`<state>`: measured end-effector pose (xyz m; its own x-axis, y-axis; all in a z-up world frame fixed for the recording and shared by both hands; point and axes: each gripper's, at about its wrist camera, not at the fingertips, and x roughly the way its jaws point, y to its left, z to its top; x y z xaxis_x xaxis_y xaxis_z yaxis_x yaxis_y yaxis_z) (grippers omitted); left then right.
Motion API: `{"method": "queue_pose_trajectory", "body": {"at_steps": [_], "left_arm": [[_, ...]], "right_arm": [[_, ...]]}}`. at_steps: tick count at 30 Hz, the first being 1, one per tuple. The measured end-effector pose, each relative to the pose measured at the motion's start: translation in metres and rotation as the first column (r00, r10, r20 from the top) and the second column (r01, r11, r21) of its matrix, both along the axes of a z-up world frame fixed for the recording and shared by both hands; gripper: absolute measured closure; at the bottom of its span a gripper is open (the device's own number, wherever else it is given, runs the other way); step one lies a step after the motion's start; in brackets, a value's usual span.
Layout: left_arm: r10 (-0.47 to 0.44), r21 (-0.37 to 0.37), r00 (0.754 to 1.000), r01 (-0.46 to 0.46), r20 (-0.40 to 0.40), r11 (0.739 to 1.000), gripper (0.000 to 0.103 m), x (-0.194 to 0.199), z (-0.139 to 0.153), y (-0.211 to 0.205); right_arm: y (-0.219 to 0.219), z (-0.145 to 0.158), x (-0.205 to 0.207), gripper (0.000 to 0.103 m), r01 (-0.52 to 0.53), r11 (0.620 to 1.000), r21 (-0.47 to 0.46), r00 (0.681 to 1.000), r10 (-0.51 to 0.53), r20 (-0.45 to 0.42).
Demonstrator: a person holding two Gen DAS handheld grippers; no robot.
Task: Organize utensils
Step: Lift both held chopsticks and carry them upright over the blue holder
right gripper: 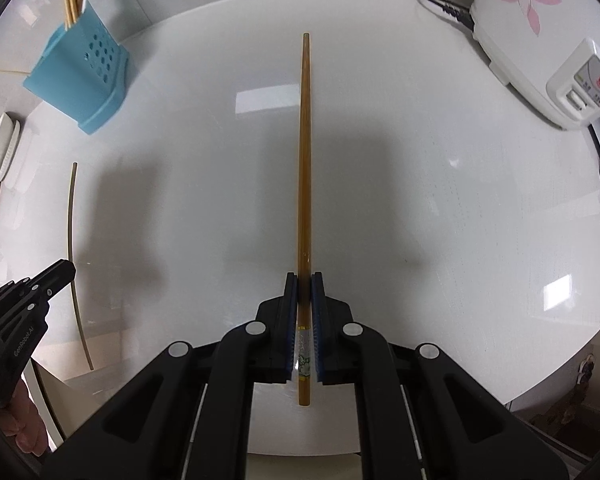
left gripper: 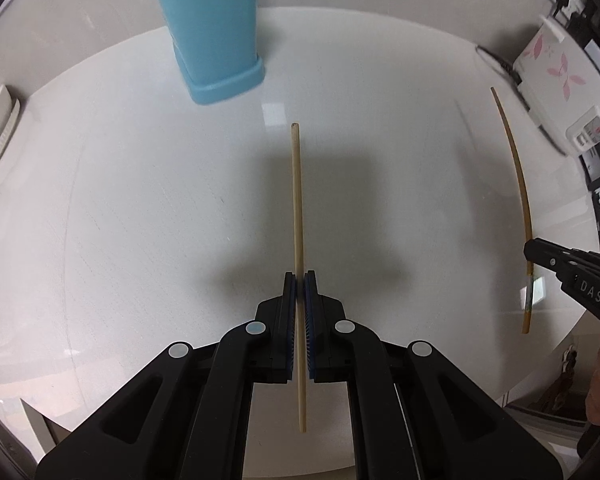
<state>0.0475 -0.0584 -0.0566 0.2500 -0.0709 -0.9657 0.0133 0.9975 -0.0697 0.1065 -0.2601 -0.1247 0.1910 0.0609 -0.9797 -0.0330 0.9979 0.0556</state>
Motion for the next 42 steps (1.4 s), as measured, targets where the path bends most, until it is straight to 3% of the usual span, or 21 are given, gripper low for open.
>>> {"method": "queue_pose_trajectory", "body": {"at_steps": [8,15,31,42], "left_arm": [[0.034,-0.045,0.99,-0.027,0.138,0.999,0.099,0.006,0.039,0.034],[0.051,-0.048,0.971,-0.041,0.232,0.998,0.099,0.027,0.064,0.033],[0.102,-0.067,0.888,-0.081,0.448,0.994,0.099,0.056,0.13,0.068],[0.142,-0.108,0.814,-0.098,0.563,0.989,0.099,0.093,0.157,0.086]], "right_arm": [[0.027,0.029,0.02,0.097,-0.025,0.999,0.027,0.995,0.023,0.097],[0.047,0.053,0.032,0.097,-0.055,0.997,0.052,0.983,0.045,0.176],[0.111,0.121,0.065,0.097,-0.149,0.985,0.091,0.921,0.105,0.376],[0.143,0.145,0.095,0.097,-0.214,0.97,0.112,0.878,0.141,0.458]]}}
